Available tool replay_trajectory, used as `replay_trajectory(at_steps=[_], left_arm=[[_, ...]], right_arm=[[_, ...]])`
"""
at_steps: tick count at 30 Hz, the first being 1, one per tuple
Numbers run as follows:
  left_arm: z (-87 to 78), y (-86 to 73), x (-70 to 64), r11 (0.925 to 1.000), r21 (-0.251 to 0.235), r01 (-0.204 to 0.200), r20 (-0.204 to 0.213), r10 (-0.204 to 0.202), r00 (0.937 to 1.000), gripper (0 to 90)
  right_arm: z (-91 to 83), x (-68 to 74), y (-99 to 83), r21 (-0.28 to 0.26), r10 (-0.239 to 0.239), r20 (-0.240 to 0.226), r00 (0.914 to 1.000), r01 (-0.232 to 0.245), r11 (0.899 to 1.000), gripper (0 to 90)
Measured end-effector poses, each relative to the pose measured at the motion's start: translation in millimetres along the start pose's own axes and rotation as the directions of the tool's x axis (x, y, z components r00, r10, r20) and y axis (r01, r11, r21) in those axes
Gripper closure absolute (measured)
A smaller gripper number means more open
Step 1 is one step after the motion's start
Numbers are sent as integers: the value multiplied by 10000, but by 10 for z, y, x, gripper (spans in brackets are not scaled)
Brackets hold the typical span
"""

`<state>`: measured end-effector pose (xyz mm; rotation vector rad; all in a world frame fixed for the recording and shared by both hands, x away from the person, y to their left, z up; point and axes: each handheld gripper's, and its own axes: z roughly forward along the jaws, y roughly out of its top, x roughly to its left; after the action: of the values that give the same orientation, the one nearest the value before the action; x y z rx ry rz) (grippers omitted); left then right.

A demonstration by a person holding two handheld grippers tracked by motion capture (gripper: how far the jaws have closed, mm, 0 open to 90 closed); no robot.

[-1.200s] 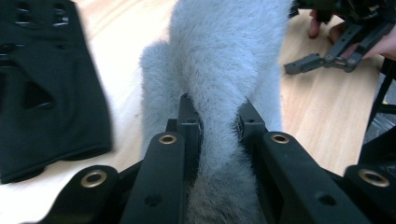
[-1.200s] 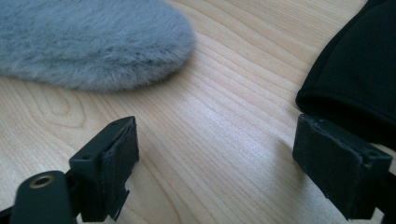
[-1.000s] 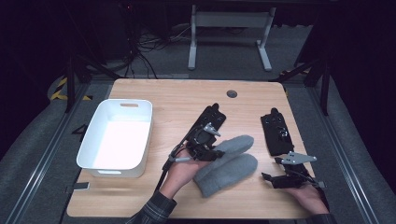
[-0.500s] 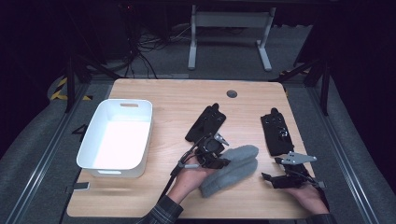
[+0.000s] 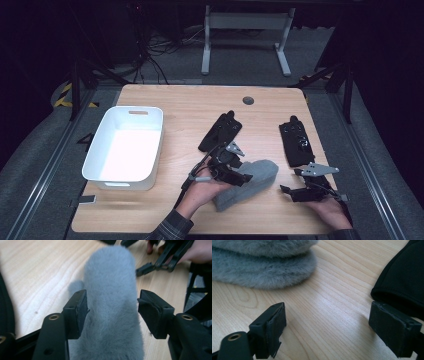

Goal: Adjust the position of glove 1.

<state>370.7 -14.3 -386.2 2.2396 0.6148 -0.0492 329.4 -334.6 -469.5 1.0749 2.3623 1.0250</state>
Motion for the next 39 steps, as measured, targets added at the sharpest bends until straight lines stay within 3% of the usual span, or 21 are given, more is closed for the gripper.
replay_trajectory(at_steps=[5,6,10,17,22,28,32,37,39], left_arm=[[-43,40,151,9999,-126,105,-106,-106,9999,332],[-26,42,187,9999,-56,123,-38,-123,9999,258],[79,41,261,9998,175,75,123,-77,9999,193],[285,28,224,9973,711,-203,82,198,9998,141],[417,-6,170,9908,1322,-306,8,307,9995,97],[563,-52,153,9730,2286,-334,-47,354,9994,54],[664,-81,183,9528,3030,-194,191,143,9997,19],[706,-88,176,9403,3396,-225,212,163,9996,33],[714,-91,163,9417,3348,-343,162,307,9994,52]], right_arm=[[0,1,0,6,-7,8,10000,7,10000,148],[0,1,0,2,-3,4,10000,3,10000,148],[0,-1,0,-4,2,-9,10000,-2,10000,148],[-1,-2,0,-7,1,-23,10000,-1,10000,148],[0,-1,0,-5,-8,-22,10000,8,10000,148],[0,0,0,-3,-11,-18,10000,11,10000,148],[0,1,-1,0,-12,-16,10000,12,10000,148],[0,2,0,6,-26,-8,10000,26,10000,148],[1,2,0,5,-32,-8,10000,32,10000,148]])
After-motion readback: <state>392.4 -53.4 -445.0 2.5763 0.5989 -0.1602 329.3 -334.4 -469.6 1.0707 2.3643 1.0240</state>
